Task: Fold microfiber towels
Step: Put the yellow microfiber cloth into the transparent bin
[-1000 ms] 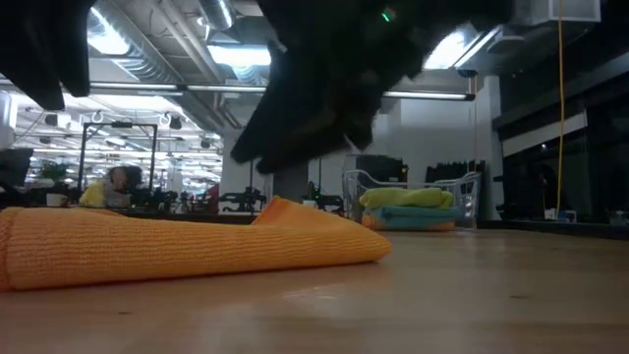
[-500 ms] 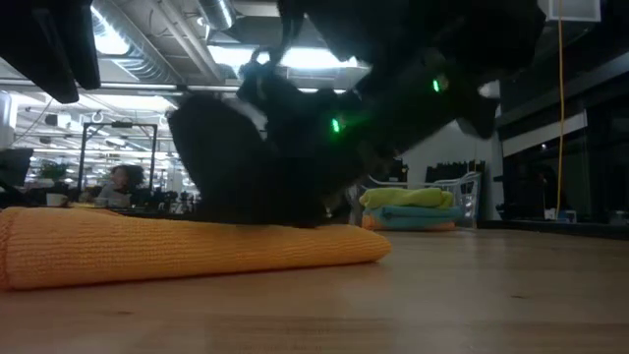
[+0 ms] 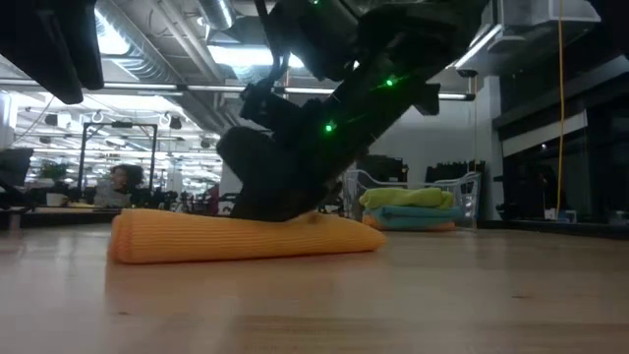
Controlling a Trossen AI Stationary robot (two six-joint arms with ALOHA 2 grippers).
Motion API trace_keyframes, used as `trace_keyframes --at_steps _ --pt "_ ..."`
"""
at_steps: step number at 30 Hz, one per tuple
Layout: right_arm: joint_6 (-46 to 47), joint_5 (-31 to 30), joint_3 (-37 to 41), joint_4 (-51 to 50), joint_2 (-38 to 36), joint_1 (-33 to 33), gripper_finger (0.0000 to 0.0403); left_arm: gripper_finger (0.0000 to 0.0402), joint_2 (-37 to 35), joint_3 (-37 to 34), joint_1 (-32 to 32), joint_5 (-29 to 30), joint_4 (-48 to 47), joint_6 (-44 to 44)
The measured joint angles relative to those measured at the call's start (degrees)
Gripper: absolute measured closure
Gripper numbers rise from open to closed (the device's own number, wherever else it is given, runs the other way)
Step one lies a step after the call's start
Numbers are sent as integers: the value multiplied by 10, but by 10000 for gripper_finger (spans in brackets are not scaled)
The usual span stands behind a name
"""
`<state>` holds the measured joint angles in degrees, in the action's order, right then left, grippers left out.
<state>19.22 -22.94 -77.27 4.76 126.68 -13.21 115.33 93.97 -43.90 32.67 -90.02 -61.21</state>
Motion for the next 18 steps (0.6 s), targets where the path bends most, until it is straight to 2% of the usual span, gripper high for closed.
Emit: trace_keyframes --at_steps 3,6,8,10,12,14,16,18 --pt "-20 -3 0 -13 -11 7 205 244 0 0 0 0 0 0" --pt "-103 -3 1 -10 -34 10 205 244 0 0 0 -1 0 -1" --pt "-158 31 0 -14 -52 11 205 244 0 0 0 -1 0 -2" --pt "-237 117 0 -30 -69 13 205 244 0 0 0 -1 0 -1" --pt "-324 235 0 -55 -79 18 205 244 0 0 0 -1 0 -2" --pt "-373 345 0 -68 -80 26 205 244 0 0 0 -2 0 -2" --pt "-381 403 0 -64 -77 35 205 244 0 0 0 -2 0 -2" --pt "-390 413 0 -63 -72 46 205 244 0 0 0 -2 0 -1"
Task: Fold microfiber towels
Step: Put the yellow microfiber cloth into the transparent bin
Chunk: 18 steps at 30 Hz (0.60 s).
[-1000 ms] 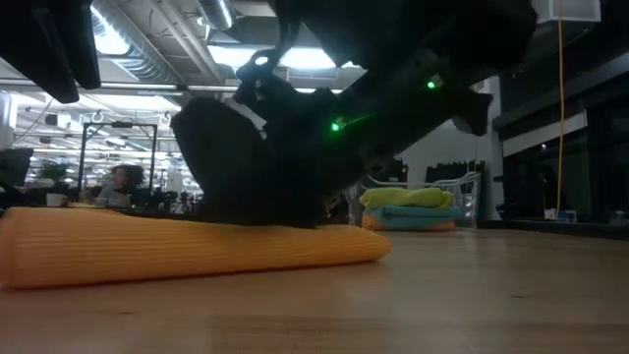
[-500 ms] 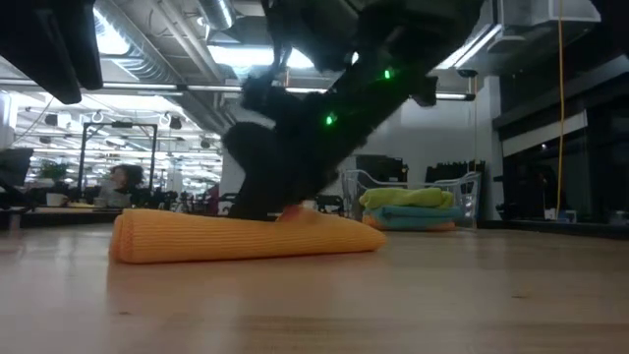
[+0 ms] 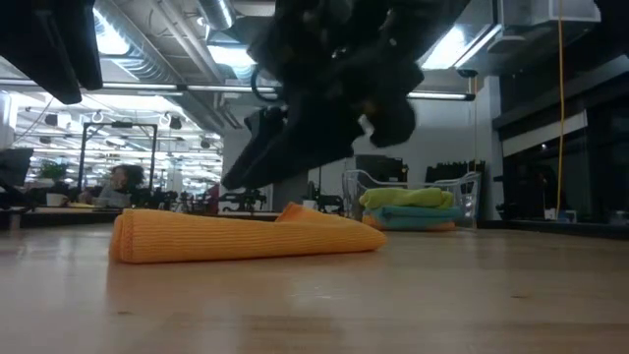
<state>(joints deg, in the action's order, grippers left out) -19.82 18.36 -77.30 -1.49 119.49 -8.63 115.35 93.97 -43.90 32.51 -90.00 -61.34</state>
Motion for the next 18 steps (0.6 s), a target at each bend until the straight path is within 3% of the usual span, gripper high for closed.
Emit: trace_keyframes --at_steps 10,13,18 --pt "-8 6 0 5 56 36 205 244 0 0 0 0 2 0" --pt "55 -31 -3 19 69 36 205 244 0 0 0 0 3 -1" --pt "246 -160 -4 16 80 25 205 244 0 0 0 0 10 -1"
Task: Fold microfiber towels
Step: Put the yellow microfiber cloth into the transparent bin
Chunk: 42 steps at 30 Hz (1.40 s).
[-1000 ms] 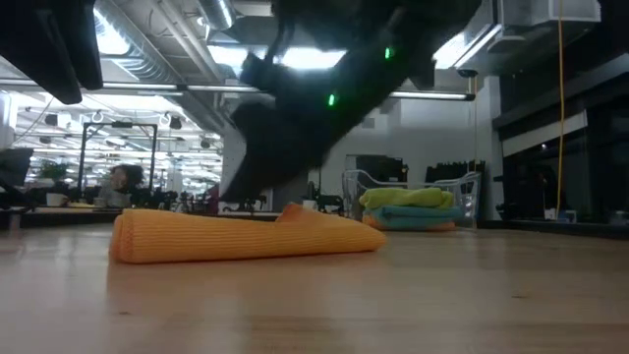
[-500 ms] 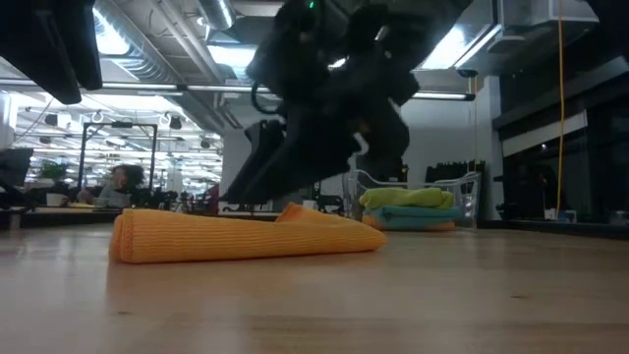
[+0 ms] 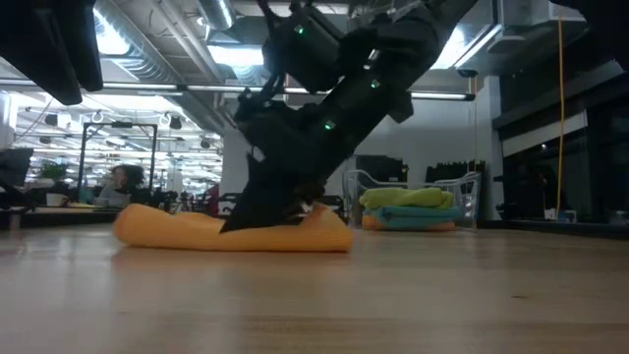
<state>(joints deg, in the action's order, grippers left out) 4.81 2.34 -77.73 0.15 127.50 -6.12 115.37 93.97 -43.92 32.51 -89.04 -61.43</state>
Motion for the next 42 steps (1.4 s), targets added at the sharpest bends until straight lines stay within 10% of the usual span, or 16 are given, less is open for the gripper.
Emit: trace_keyframes --at_steps 10,42 --pt "293 -188 2 -17 -3 -76 205 244 0 0 0 0 2 -1" --pt "107 -104 -9 -345 -205 -21 205 244 -5 -1 69 -48 1 -70"
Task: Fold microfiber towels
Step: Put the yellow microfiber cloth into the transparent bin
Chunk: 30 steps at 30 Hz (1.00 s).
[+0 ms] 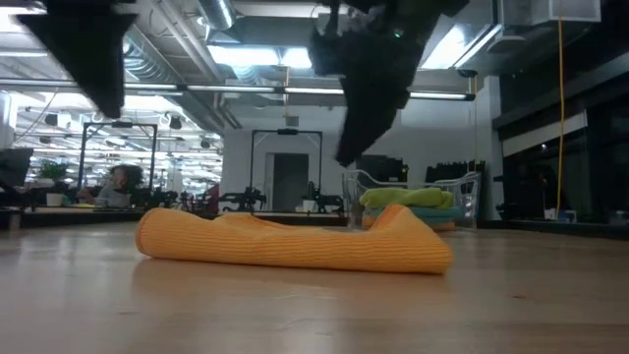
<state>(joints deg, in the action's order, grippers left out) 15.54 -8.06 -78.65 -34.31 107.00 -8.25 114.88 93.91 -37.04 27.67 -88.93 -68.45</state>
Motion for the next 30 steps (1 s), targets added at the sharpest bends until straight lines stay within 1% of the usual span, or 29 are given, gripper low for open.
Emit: trace_keyframes --at_steps 2,4,7,10,12,13,15,16,18,20,23,24,27,30 --pt "-12 -4 -11 -56 -5 19 205 244 -15 -2 21 -6 -13 2" --pt "-13 -4 -19 -103 -5 38 205 244 -37 -8 41 -5 0 42" --pt "-10 3 -22 -147 -5 67 205 244 -68 -11 73 3 -11 84" --pt "-10 53 -21 -196 -5 96 205 244 -119 -53 102 -5 7 104" --pt "-26 92 -19 -228 -5 110 205 244 -164 -105 117 -18 44 117" --pt "-37 114 -18 -252 -5 116 205 244 -188 -143 121 -21 67 123" --pt "-54 149 -18 -292 -5 124 205 244 -237 -226 129 -27 139 143" --pt "-65 155 -18 -302 -5 126 205 244 -264 -267 132 -37 188 151" --pt "-92 157 -17 -300 -5 127 205 244 -305 -341 135 -51 308 164" --pt "-119 157 -17 -275 -5 127 205 244 -331 -399 129 -56 441 176" --pt "-143 159 -17 -213 -5 126 205 244 -344 -454 115 -58 628 230" --pt "-144 159 -17 -190 -5 126 205 244 -344 -467 111 -59 673 250" --pt "-144 197 -17 -132 -4 126 205 244 -328 -496 102 -56 767 299" --pt "-157 220 -10 -51 -1 126 205 244 -304 -510 98 -40 794 314"
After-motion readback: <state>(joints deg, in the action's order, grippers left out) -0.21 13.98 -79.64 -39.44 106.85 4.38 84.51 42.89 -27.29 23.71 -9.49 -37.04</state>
